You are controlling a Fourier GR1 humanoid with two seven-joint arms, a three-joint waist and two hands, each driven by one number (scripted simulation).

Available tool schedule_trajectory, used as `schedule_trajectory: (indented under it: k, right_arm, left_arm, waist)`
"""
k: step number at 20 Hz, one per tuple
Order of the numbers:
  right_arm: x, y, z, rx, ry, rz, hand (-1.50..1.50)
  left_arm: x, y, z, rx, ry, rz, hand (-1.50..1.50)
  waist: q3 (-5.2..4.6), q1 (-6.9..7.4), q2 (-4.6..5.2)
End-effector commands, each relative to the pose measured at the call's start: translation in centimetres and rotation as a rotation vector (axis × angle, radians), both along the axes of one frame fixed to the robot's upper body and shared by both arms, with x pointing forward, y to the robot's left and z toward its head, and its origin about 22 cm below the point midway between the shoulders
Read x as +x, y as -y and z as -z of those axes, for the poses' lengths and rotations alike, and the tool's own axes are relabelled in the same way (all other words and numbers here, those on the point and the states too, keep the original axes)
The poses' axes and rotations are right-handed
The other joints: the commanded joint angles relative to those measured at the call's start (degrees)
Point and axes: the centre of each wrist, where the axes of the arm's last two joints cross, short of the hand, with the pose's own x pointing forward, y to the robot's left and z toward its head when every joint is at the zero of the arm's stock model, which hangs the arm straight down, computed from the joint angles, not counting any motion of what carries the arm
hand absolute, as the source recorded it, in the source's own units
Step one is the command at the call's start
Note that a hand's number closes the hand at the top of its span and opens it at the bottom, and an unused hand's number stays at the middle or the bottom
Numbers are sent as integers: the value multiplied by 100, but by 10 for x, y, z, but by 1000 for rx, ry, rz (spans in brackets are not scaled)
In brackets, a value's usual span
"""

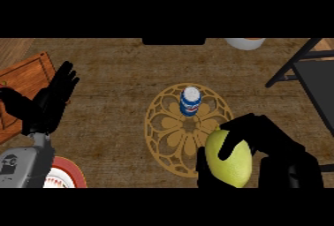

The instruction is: Pick the lemon from the placemat and place it in the tiered shelf

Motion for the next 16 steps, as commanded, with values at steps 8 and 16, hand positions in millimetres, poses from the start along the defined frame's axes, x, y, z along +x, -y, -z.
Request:
schedule_trajectory:
  k: [8,16]
  right_arm:
    - [20,56,-55,-20,-39,288,150]
    - [25,125,-67,54,-38,363,150]
  left_arm:
    - [-9,1,-13,0,-5,-7,0]
    - [4,7,5,-3,13,-17,0]
  waist:
    - [10,-11,-4]
    - [16,-115,14]
